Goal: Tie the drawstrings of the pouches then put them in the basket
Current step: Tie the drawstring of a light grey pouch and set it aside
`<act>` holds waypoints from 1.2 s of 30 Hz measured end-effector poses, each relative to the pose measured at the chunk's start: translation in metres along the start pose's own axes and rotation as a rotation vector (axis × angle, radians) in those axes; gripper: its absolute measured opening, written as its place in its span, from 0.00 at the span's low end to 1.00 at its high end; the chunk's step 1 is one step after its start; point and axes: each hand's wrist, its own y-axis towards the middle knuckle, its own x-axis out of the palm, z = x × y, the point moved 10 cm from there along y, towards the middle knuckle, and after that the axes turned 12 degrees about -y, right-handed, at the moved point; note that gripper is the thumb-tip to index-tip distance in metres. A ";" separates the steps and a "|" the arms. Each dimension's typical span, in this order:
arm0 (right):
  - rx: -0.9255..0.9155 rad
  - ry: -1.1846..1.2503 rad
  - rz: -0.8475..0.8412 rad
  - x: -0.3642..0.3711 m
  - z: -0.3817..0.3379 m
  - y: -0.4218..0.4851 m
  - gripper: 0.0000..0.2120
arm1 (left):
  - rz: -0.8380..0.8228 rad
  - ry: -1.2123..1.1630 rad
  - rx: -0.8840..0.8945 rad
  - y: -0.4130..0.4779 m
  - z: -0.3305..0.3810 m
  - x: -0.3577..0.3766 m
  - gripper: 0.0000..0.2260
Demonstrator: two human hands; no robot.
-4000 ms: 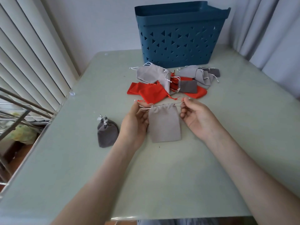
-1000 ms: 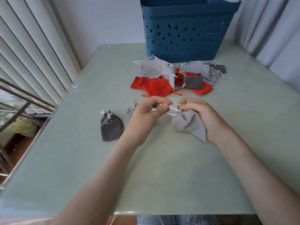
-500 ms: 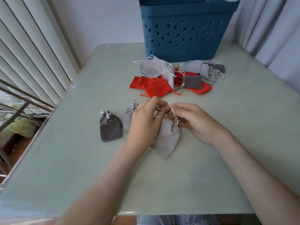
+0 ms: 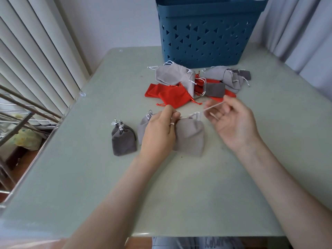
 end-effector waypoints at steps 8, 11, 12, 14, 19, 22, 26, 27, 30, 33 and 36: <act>-0.114 -0.140 -0.041 -0.003 -0.017 -0.001 0.16 | 0.017 -0.148 -0.266 0.003 -0.032 -0.004 0.18; -0.217 -0.574 -0.152 0.017 -0.016 -0.008 0.04 | 0.034 -0.480 -0.436 0.005 -0.038 -0.002 0.18; -0.232 -0.709 -0.193 0.023 -0.010 -0.010 0.06 | 0.014 -0.622 -0.486 0.004 -0.038 0.003 0.18; -0.272 -0.922 -0.256 0.036 0.001 -0.014 0.05 | -0.054 -0.866 -0.543 0.002 -0.033 0.016 0.16; -0.228 -0.937 -0.323 0.046 0.016 -0.019 0.02 | -0.210 -0.994 -0.442 -0.002 -0.012 0.031 0.09; -0.230 -0.846 -0.330 0.049 0.012 -0.021 0.02 | -0.274 -0.970 -0.283 0.000 0.000 0.030 0.10; -0.207 -0.789 -0.290 0.044 0.010 -0.020 0.08 | -0.265 -0.760 -0.200 0.001 0.000 0.027 0.11; -0.200 -0.791 -0.281 0.043 0.010 -0.020 0.08 | -0.233 -0.705 -0.219 0.002 -0.005 0.026 0.09; -0.214 -0.809 -0.273 0.043 0.008 -0.021 0.07 | -0.205 -0.639 -0.278 0.002 -0.019 0.026 0.04; -0.217 -0.771 -0.278 0.046 0.006 -0.023 0.06 | -0.167 -0.604 -0.336 0.001 -0.026 0.024 0.09; -0.245 -0.806 -0.223 0.043 0.005 -0.021 0.06 | -0.145 -0.523 -0.371 -0.001 -0.029 0.022 0.12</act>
